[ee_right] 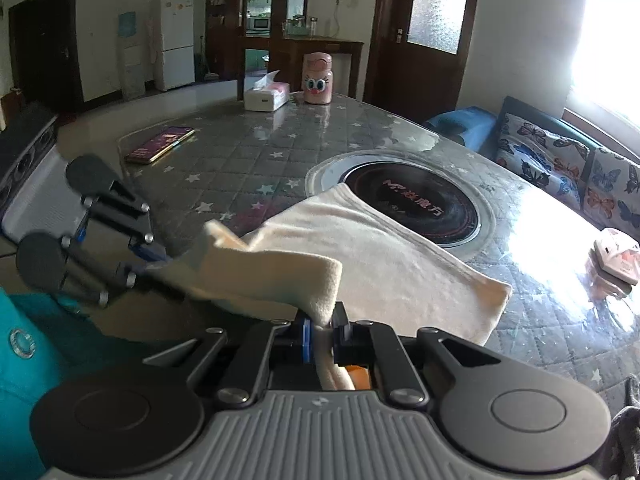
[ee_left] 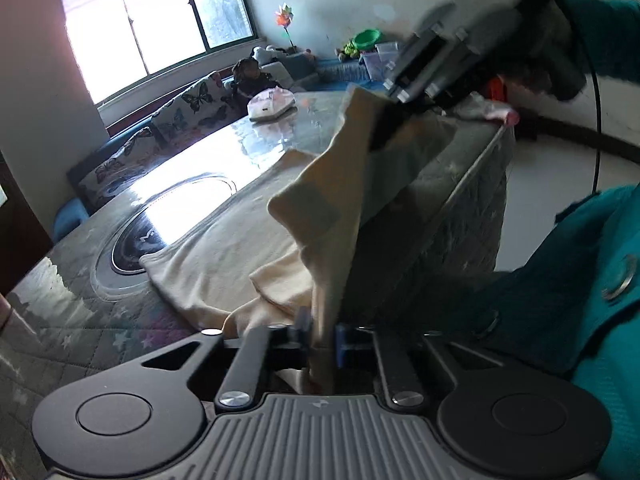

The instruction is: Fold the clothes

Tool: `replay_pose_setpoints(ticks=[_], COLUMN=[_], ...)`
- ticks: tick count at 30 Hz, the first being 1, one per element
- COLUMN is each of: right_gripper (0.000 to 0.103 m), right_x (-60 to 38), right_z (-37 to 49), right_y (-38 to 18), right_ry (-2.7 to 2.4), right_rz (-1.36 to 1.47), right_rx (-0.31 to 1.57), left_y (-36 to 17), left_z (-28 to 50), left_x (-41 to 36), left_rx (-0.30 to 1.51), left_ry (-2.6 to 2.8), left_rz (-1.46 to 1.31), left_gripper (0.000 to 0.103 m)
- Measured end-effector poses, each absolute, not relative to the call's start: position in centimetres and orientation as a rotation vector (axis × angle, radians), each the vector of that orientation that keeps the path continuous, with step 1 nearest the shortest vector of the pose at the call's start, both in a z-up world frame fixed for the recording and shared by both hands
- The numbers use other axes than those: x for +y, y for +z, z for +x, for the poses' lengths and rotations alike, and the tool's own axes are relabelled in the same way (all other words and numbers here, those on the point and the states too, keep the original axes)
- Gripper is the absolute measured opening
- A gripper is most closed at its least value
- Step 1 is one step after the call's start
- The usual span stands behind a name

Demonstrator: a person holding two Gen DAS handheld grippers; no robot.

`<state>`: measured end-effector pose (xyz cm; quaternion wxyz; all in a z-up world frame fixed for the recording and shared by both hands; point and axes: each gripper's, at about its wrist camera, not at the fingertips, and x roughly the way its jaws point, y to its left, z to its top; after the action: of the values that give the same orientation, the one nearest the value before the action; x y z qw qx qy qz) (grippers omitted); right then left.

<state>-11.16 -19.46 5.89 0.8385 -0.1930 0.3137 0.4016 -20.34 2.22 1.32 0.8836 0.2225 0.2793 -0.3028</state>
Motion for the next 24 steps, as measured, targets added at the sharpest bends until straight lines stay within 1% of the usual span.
replay_pose_setpoints(ticks=[4, 12, 18, 24], right_gripper=[0.009, 0.009, 0.009, 0.010], right_x=[-19.7, -19.4, -17.5, -14.9], right_z=[-11.7, -5.7, 1.0, 7.0], right_y=[6.6, 7.6, 7.0, 3.7], right_ry=[0.876, 0.821, 0.795, 0.759], right_rz=[-0.421, -0.402, -0.422, -0.396], right_rx=[0.654, 0.653, 0.649, 0.696], left_y=[3.3, 5.0, 3.8, 0.9], left_z=[-20.2, -13.1, -6.6, -1.1], left_x=[2.9, 3.1, 3.9, 4.7], left_rx=[0.554, 0.483, 0.526, 0.607], left_ry=[-0.647, -0.585, -0.516, -0.449], left_rz=[0.452, 0.446, 0.429, 0.374], left_gripper=[0.011, 0.011, 0.011, 0.011])
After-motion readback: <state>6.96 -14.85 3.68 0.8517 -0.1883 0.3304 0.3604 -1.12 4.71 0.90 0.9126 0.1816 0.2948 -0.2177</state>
